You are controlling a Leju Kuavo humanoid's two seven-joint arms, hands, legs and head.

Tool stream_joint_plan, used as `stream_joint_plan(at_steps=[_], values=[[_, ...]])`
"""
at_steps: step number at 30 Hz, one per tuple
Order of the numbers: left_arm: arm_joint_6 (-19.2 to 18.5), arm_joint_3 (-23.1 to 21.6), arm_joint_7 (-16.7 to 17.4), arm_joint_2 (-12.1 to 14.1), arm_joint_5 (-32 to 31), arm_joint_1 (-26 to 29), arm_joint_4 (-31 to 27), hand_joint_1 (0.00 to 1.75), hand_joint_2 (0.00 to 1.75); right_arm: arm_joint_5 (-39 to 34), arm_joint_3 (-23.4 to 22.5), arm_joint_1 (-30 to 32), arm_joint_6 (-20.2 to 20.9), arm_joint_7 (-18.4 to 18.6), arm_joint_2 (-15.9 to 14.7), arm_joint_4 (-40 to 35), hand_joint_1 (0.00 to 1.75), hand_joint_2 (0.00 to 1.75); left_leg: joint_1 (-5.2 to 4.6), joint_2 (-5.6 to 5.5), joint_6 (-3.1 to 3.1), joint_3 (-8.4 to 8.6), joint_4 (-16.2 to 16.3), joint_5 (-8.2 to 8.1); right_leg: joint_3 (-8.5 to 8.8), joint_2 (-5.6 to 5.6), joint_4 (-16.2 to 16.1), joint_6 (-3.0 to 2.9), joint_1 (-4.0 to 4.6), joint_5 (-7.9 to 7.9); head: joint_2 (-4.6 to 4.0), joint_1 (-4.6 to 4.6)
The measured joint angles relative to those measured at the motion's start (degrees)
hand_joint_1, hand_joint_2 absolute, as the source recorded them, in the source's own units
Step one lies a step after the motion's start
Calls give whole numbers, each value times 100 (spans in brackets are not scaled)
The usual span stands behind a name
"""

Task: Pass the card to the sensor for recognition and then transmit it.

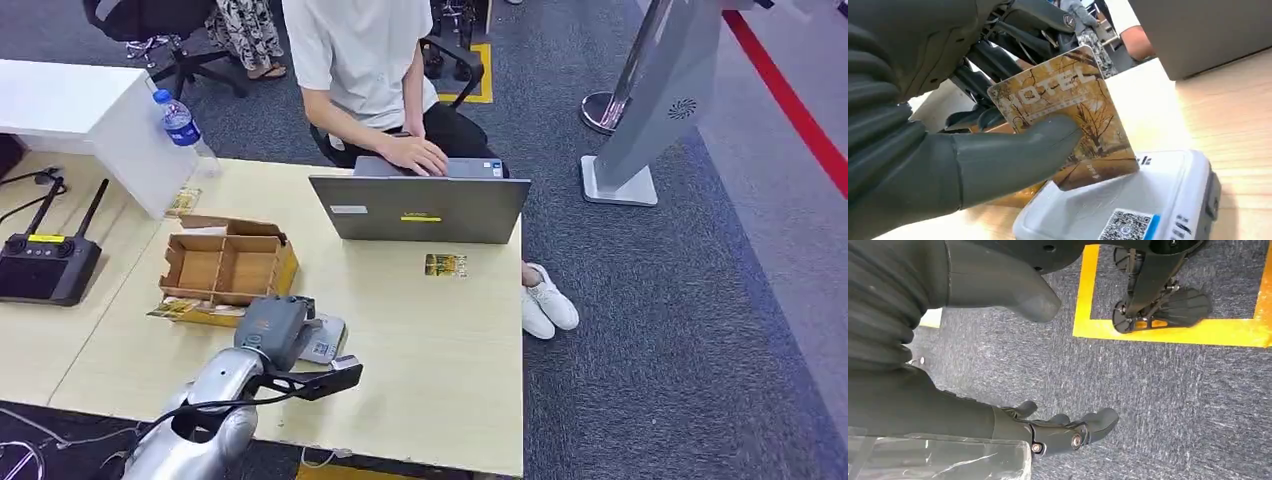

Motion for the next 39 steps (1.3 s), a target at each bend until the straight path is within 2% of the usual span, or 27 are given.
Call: stream_joint_plan(at_steps=[3,6,10,13,18,22,26,30,34,39], values=[[22,0,-2,-50,0,-34,66,175,175,0,0,-3,0,0,0,0,0,175,0,-1,0,0,0,0,0,-3,0,0,0,0,0,0],[241,0,-72,-79,29,-39,79,175,175,-24,0,2,-9,-22,0,0,0,175,0,0,0,1,0,0,-1,-2,0,0,0,0,0,-2],[998,2,-55,-116,-251,-61,-218,175,175,-50,-11,28,-46,-92,0,2,0,175,1,-1,0,0,1,1,0,-2,1,0,0,0,0,0],[1217,61,120,-120,-542,-112,-635,175,175,-41,-13,69,-74,-129,0,2,0,175,1,-1,0,-1,1,1,-1,-2,0,0,0,0,0,-2],[1060,256,260,-114,-743,-445,-1091,175,175,11,-13,85,-88,-129,0,2,0,175,1,-5,0,-2,1,1,-2,-5,1,0,0,1,0,-2],[824,498,321,-33,-1078,-1254,-1147,175,175,221,7,65,-41,-37,0,2,0,175,3,-17,3,-10,1,20,-2,-20,2,-1,2,8,0,0],[551,684,337,37,-1364,-2212,-802,175,175,378,61,6,4,46,7,2,0,175,2,-17,2,-9,1,29,-3,-18,2,4,1,20,0,-2],[310,723,356,61,-1467,-2879,-277,175,175,409,144,-35,55,63,17,2,0,175,1,-17,5,-9,1,32,-4,-17,3,5,1,22,0,0],[186,723,444,52,-1469,-3299,129,175,175,413,186,-54,85,79,35,2,0,175,1,-15,5,-10,2,32,-4,-14,2,5,0,23,0,-2],[122,723,459,35,-1469,-3474,317,175,175,409,190,-69,87,79,66,4,0,175,0,-15,5,-10,2,31,-6,-14,2,5,0,22,0,0]])
